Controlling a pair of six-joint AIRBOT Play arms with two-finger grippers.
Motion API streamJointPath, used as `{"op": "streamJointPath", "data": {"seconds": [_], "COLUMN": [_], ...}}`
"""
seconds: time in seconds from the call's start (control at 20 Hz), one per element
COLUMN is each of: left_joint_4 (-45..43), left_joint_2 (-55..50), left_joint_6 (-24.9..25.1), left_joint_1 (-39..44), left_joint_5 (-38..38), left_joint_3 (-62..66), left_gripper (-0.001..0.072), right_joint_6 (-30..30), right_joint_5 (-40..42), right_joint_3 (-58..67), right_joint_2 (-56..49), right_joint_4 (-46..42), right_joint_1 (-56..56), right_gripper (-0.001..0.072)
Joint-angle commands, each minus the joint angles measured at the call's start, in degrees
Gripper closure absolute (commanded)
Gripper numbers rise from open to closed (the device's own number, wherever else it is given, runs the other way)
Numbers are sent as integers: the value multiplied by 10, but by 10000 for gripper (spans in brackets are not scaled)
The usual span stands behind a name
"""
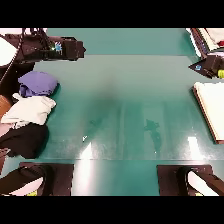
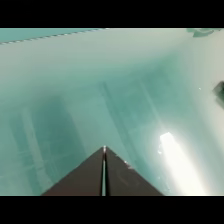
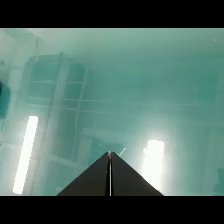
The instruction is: Fold the shirts.
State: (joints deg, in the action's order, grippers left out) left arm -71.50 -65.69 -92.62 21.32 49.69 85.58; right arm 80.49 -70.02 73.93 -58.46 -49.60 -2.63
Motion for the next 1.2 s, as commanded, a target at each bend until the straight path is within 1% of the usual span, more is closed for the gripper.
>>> {"op": "streamJointPath", "data": {"seconds": [0.0, 0.6, 0.65, 0.7, 0.75, 0.8, 0.85, 0.9, 0.95, 1.05, 1.15], "left_joint_4": [0, 7, 12, -7, -50, -121, -195, -258, -296, -311, -311], "left_joint_2": [0, 0, 0, -1, -1, -3, -8, -17, -30, -63, -94], "left_joint_6": [0, -5, 1, 20, 34, 23, -5, -16, -22, -31, -36], "left_joint_1": [0, 0, 0, 0, 0, 0, -5, -17, -36, -99, -165], "left_joint_5": [0, -2, -3, -13, -20, -22, -12, 12, 40, 75, 73], "left_joint_3": [0, 0, 0, 0, -1, -2, -2, -2, -2, -19, -59], "left_gripper": [683, 683, 683, 682, 541, 195, 146, 169, 169, 168, 168], "right_joint_6": [0, 0, 0, 0, 0, 0, 0, 0, 0, 0, 0], "right_joint_5": [0, 0, 0, 0, -1, -1, -1, -1, -1, -2, 0], "right_joint_3": [0, 0, 0, -1, -1, -1, -1, -1, -1, -1, -1], "right_joint_2": [0, 0, 0, 0, 0, 0, 0, 0, 0, 0, 0], "right_joint_4": [1, 1, 1, 1, 1, 1, 1, 1, 1, 1, 1], "right_joint_1": [1, 1, 1, 1, 1, 1, 1, 1, 1, 1, 1], "right_gripper": [697, 697, 697, 697, 697, 697, 697, 697, 697, 697, 697]}}
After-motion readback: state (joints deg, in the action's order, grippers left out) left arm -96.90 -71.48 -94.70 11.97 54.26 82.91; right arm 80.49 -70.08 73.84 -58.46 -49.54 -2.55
